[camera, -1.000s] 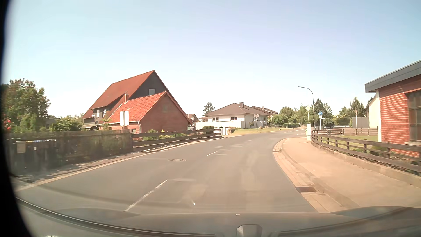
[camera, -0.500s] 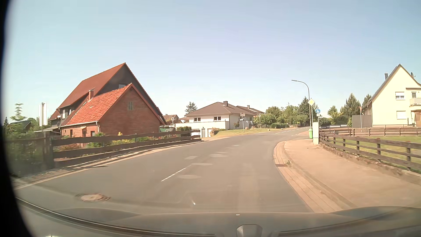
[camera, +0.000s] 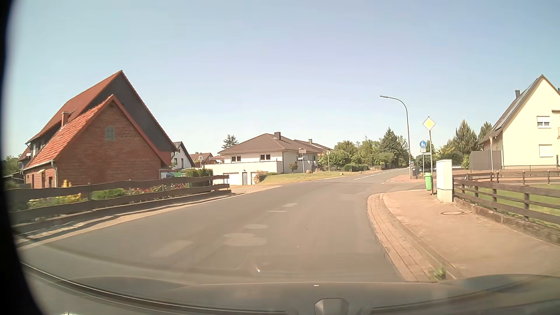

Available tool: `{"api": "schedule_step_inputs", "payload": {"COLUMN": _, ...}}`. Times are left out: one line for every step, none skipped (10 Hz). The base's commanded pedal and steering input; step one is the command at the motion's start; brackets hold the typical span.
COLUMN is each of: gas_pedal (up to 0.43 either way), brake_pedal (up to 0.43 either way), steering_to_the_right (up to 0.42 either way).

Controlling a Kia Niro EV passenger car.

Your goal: Follow the waypoints while adhering to traffic rules and regulations

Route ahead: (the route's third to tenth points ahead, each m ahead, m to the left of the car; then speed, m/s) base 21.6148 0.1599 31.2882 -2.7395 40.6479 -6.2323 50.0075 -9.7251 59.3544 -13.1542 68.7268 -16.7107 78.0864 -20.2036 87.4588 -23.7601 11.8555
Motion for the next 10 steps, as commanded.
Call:
{"api": "schedule_step_inputs", "payload": {"gas_pedal": 0.087, "brake_pedal": 0.0, "steering_to_the_right": 0.049}}
{"api": "schedule_step_inputs", "payload": {"gas_pedal": 0.087, "brake_pedal": 0.006, "steering_to_the_right": 0.052}}
{"api": "schedule_step_inputs", "payload": {"gas_pedal": 0.098, "brake_pedal": 0.006, "steering_to_the_right": 0.056}}
{"api": "schedule_step_inputs", "payload": {"gas_pedal": 0.11, "brake_pedal": 0.006, "steering_to_the_right": 0.06}}
{"api": "schedule_step_inputs", "payload": {"gas_pedal": 0.11, "brake_pedal": 0.006, "steering_to_the_right": 0.061}}
{"api": "schedule_step_inputs", "payload": {"gas_pedal": 0.11, "brake_pedal": 0.006, "steering_to_the_right": 0.061}}
{"api": "schedule_step_inputs", "payload": {"gas_pedal": 0.118, "brake_pedal": 0.006, "steering_to_the_right": 0.06}}
{"api": "schedule_step_inputs", "payload": {"gas_pedal": 0.13, "brake_pedal": 0.006, "steering_to_the_right": 0.06}}
{"api": "schedule_step_inputs", "payload": {"gas_pedal": 0.157, "brake_pedal": 0.006, "steering_to_the_right": 0.06}}
{"api": "schedule_step_inputs", "payload": {"gas_pedal": 0.157, "brake_pedal": 0.006, "steering_to_the_right": 0.058}}
